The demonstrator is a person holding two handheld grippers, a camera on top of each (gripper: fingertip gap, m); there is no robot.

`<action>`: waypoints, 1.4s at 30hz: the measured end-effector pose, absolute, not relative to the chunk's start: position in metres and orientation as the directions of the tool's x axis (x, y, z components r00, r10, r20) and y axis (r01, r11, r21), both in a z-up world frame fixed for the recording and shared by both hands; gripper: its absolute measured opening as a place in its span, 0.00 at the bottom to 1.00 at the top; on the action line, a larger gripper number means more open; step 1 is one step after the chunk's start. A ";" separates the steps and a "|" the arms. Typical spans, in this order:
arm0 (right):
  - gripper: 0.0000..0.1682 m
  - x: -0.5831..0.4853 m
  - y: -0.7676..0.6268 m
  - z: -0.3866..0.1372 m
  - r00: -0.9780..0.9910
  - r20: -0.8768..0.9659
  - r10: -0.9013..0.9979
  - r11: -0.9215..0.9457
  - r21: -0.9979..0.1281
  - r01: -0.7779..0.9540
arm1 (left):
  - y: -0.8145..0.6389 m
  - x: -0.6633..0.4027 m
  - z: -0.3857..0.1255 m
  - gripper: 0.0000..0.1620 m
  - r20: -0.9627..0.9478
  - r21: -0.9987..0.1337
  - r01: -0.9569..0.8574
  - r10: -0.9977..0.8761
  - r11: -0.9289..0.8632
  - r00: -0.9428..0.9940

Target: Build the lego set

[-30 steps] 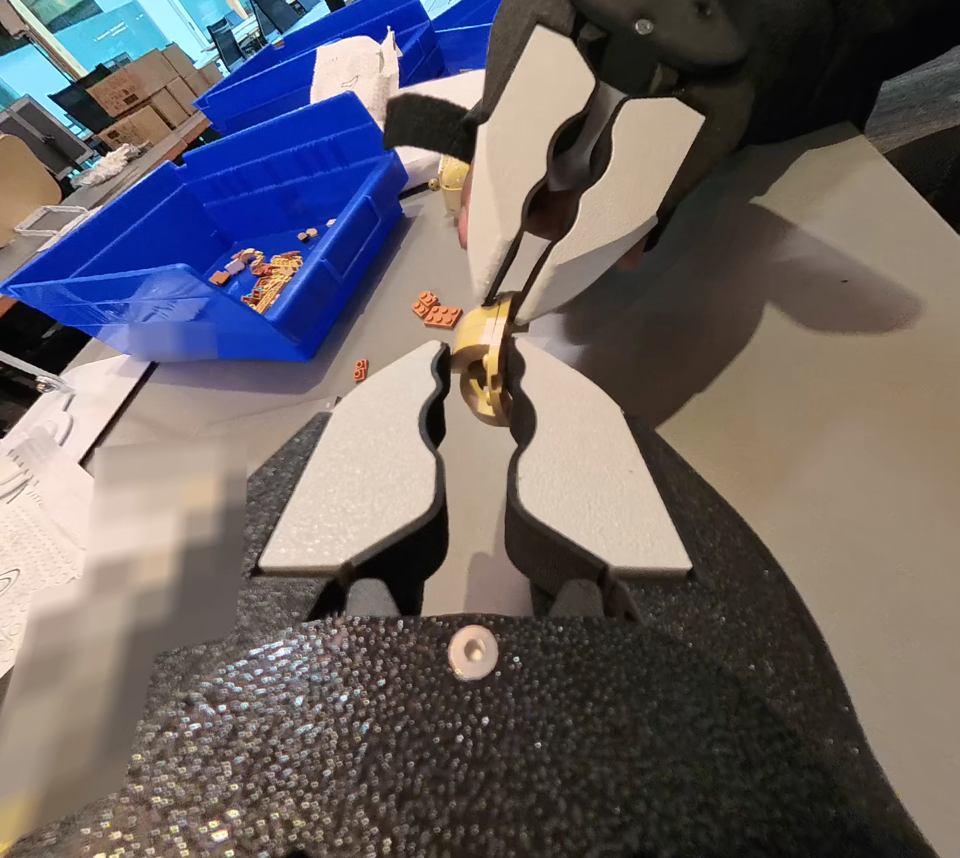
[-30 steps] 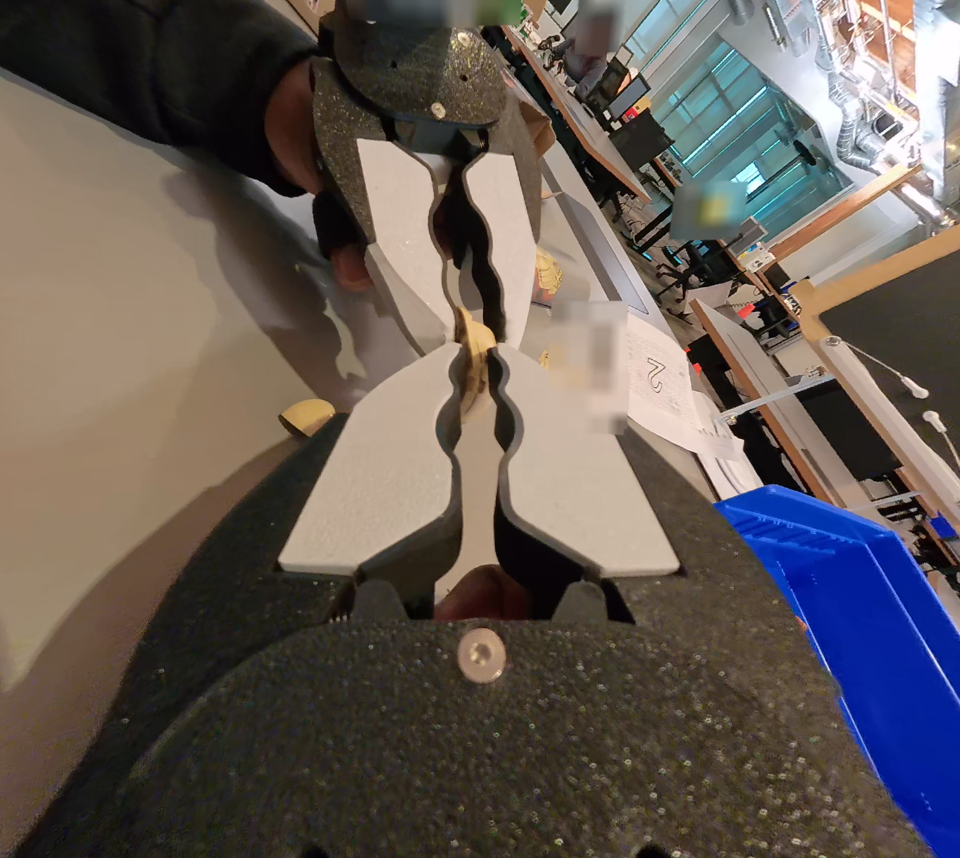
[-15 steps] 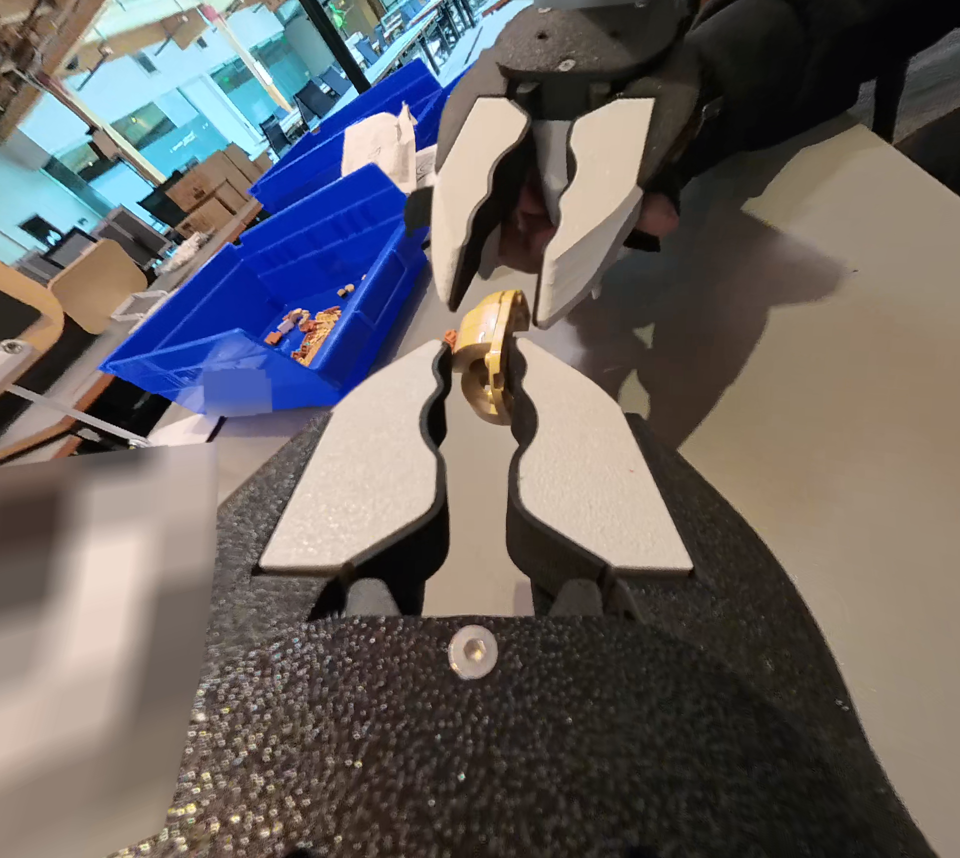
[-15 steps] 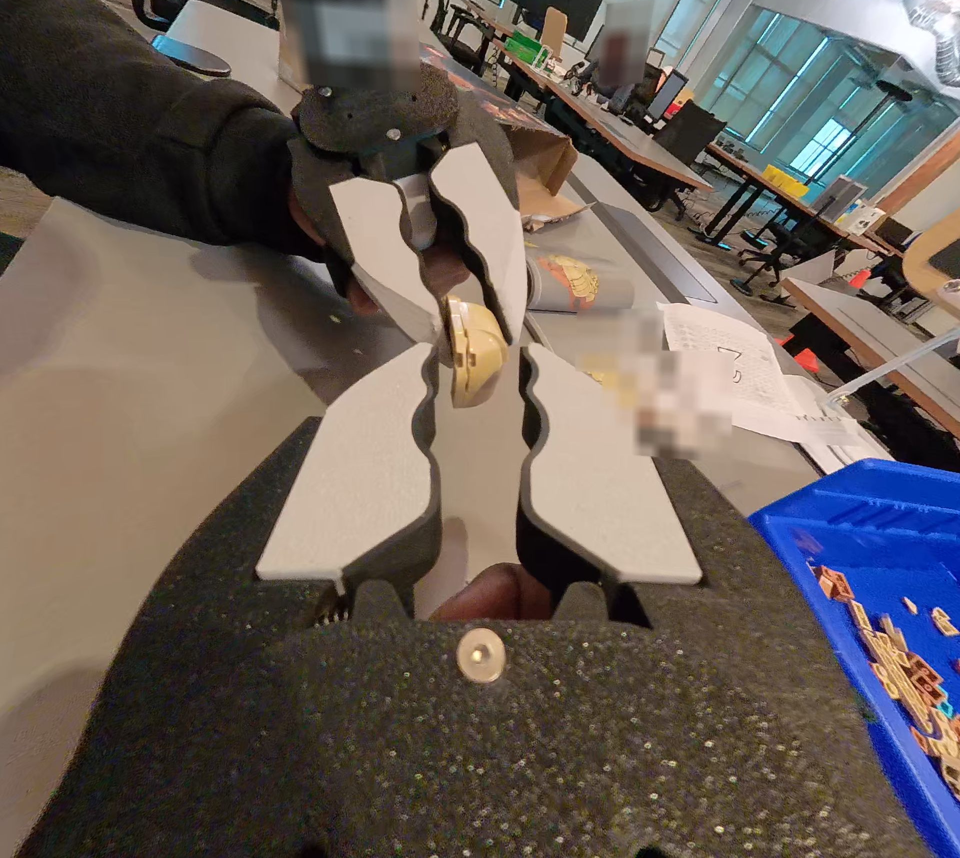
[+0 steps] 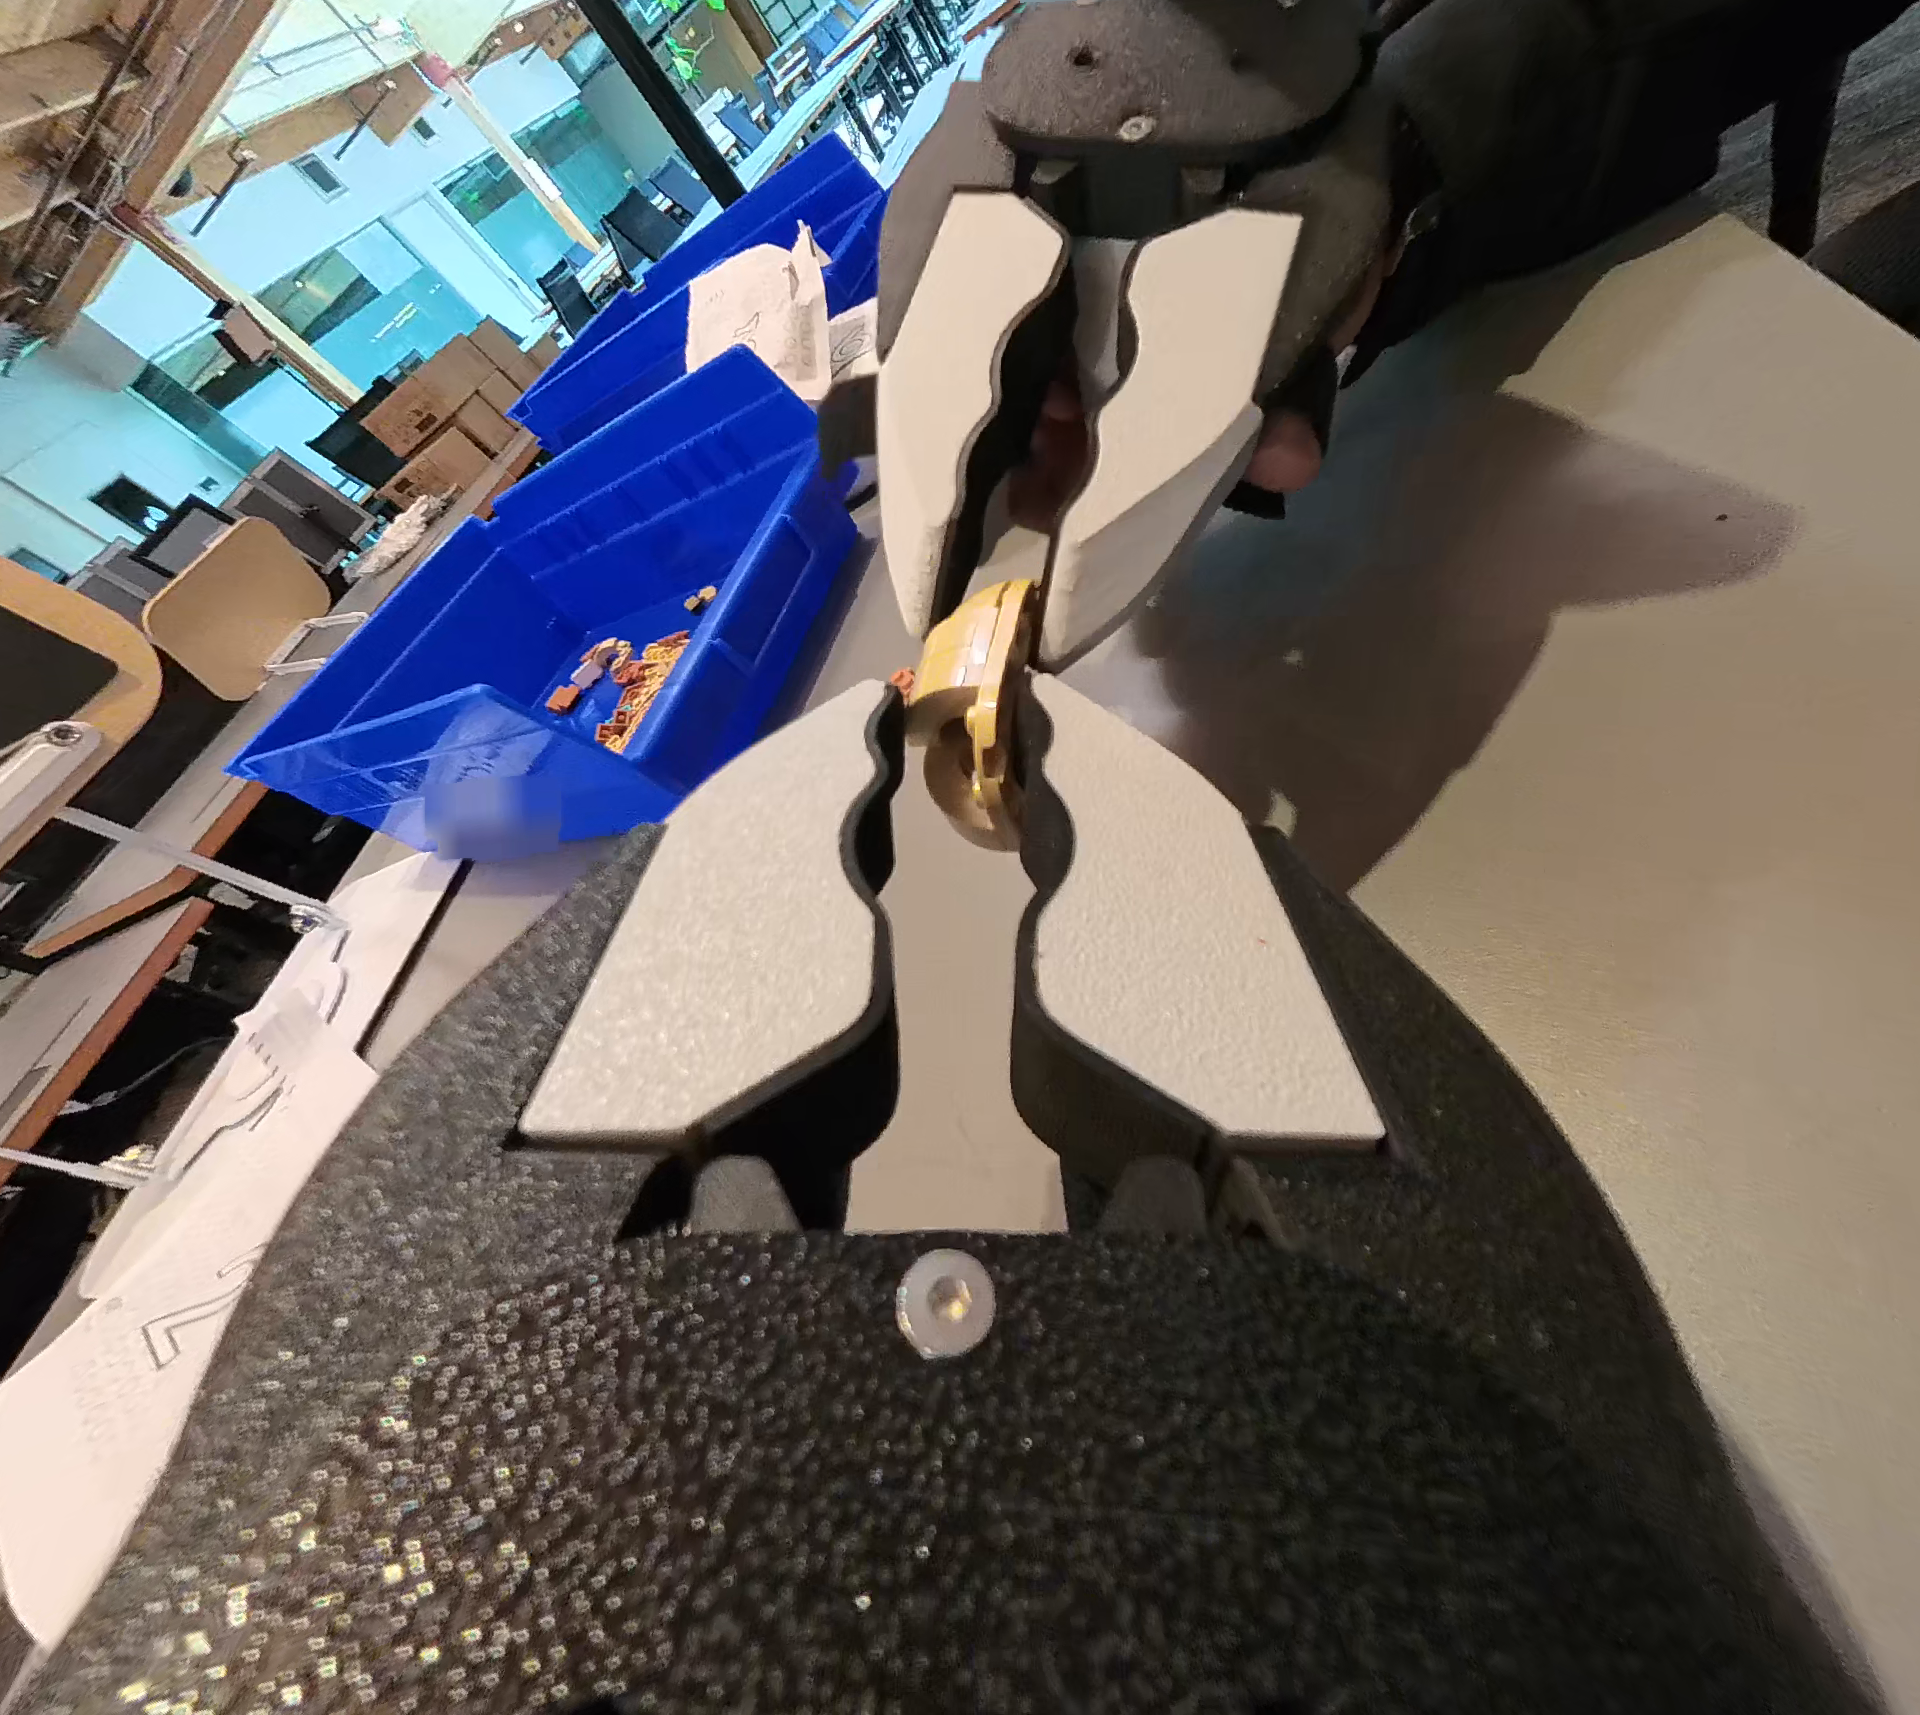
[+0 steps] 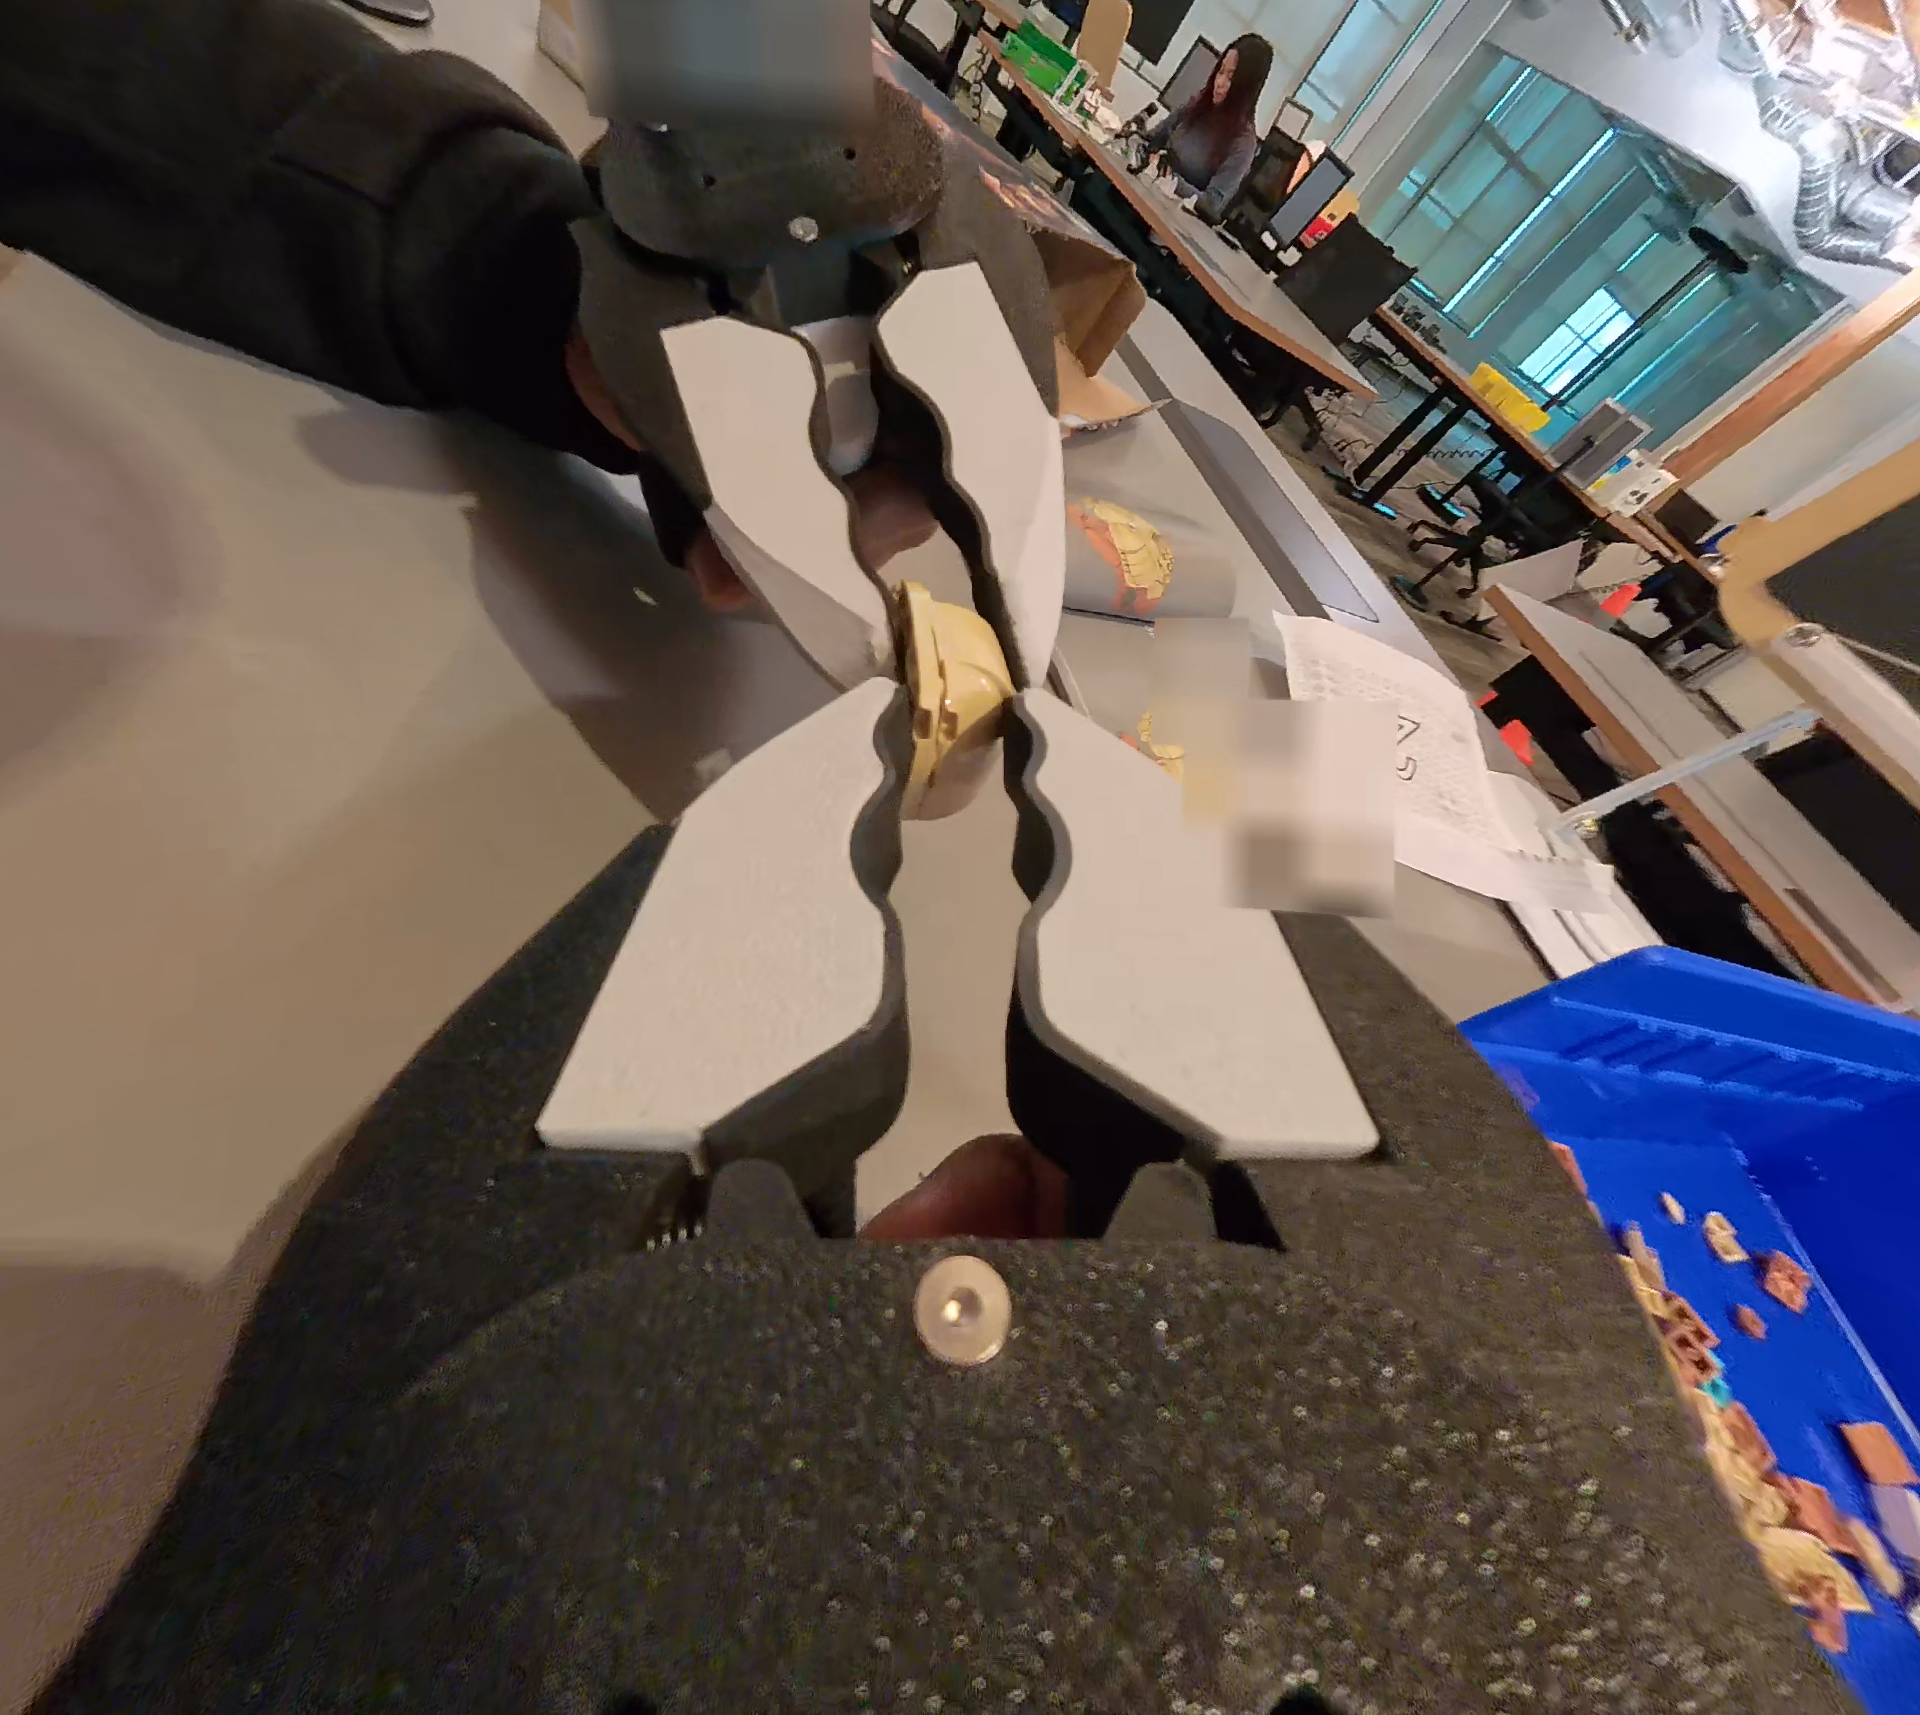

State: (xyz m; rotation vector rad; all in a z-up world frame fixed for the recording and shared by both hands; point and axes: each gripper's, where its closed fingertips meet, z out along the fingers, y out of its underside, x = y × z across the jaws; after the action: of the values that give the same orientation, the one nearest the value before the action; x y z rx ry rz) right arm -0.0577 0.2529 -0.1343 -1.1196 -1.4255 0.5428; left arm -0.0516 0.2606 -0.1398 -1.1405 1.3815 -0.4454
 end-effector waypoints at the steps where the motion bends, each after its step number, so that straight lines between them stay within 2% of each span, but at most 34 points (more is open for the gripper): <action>1: 0.10 -0.058 0.253 -0.135 0.148 0.508 0.848 0.443 -0.835 0.326 | 0.261 -0.052 -0.141 0.12 -0.529 -0.824 -0.358 -0.821 0.438 0.214; 12: 0.09 -0.056 0.256 -0.141 0.142 0.604 0.784 0.505 -0.754 0.420 | 0.262 -0.050 -0.148 0.12 -0.505 -0.832 -0.377 -0.837 0.408 0.209; 19: 0.09 -0.055 0.256 -0.140 0.142 0.609 0.780 0.506 -0.749 0.428 | 0.262 -0.049 -0.149 0.12 -0.456 -0.860 -0.358 -0.863 0.364 0.218; 24: 0.10 -0.056 0.258 -0.133 0.197 0.512 0.836 0.431 -0.836 0.341 | 0.265 -0.050 -0.143 0.12 -0.419 -0.887 -0.315 -0.874 0.337 0.246; 27: 0.19 -0.054 0.259 -0.128 0.218 0.446 0.868 0.378 -0.879 0.291 | 0.267 -0.053 -0.136 0.12 -0.388 -0.911 -0.259 -0.881 0.322 0.271; 30: 0.20 -0.053 0.258 -0.127 0.203 0.347 0.916 0.297 -0.924 0.239 | 0.267 -0.055 -0.127 0.12 -0.349 -0.934 -0.186 -0.892 0.306 0.287; 32: 0.18 -0.052 0.257 -0.122 0.200 0.302 0.932 0.264 -0.944 0.199 | 0.266 -0.055 -0.124 0.12 -0.334 -0.941 -0.149 -0.896 0.302 0.291; 35: 0.09 -0.051 0.258 -0.118 0.214 0.301 0.929 0.267 -0.947 0.177 | 0.267 -0.054 -0.124 0.12 -0.344 -0.938 -0.152 -0.891 0.312 0.295; 42: 0.08 -0.049 0.258 -0.118 0.228 0.369 0.901 0.326 -0.923 0.204 | 0.267 -0.053 -0.126 0.12 -0.350 -0.935 -0.157 -0.890 0.317 0.293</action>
State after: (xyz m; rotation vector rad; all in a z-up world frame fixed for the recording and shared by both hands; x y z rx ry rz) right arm -0.0493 0.2578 -0.1176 -1.1651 -1.2738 0.6717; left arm -0.0528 0.2670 -0.1263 -1.1609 1.1872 -0.6721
